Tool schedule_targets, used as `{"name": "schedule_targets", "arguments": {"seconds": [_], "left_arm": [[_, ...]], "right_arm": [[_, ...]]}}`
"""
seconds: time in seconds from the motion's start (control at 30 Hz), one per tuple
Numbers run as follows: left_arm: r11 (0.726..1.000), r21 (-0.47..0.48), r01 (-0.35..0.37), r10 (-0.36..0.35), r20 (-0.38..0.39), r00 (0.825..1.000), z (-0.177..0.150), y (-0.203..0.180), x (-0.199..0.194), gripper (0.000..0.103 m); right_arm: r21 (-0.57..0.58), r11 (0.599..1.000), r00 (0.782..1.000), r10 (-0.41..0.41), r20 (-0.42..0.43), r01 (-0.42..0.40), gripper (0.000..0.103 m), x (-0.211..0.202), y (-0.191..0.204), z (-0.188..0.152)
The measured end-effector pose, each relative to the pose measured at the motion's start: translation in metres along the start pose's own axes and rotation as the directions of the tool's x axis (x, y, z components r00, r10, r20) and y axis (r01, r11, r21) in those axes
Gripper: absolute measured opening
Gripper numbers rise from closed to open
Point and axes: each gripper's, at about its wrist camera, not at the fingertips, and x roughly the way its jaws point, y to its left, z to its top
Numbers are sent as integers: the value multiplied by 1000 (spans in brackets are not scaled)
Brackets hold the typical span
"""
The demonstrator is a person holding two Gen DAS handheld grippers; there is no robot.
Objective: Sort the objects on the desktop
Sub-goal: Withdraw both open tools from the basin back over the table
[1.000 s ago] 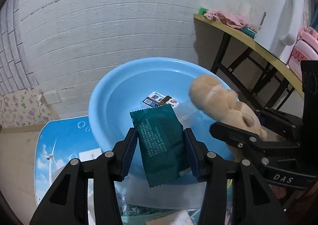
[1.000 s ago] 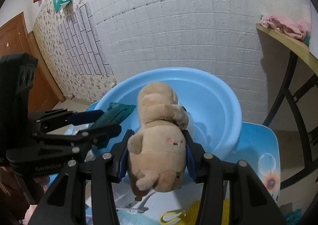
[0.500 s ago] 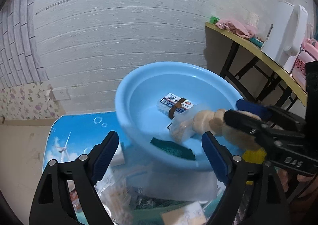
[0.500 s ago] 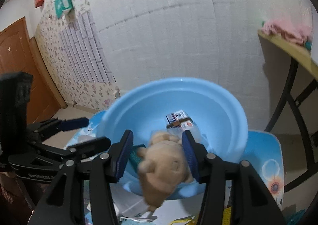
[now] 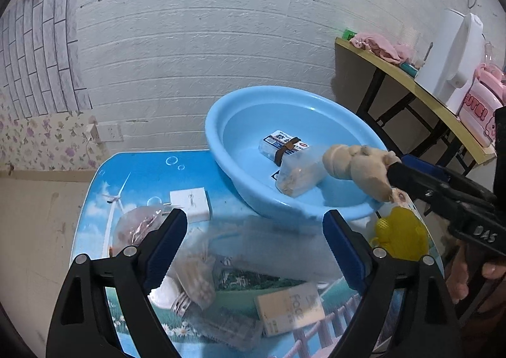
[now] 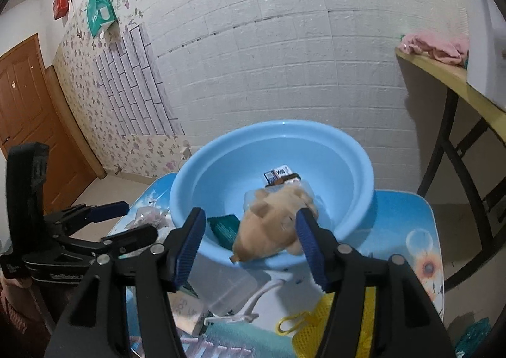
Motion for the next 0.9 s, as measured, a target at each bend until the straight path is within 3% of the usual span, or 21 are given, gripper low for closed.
{"name": "schedule_targets", "arguments": {"seconds": [0.27, 0.9], "left_arm": [[1000, -3, -8, 9, 11, 1000, -4, 0, -11, 88], [999, -43, -23, 22, -21, 1000, -27, 18, -9, 88]], "right_arm": [[3, 1000, 1000, -9, -28, 9, 59, 18, -2, -11], [24, 999, 998, -43, -46, 44, 59, -10, -15, -35]]}}
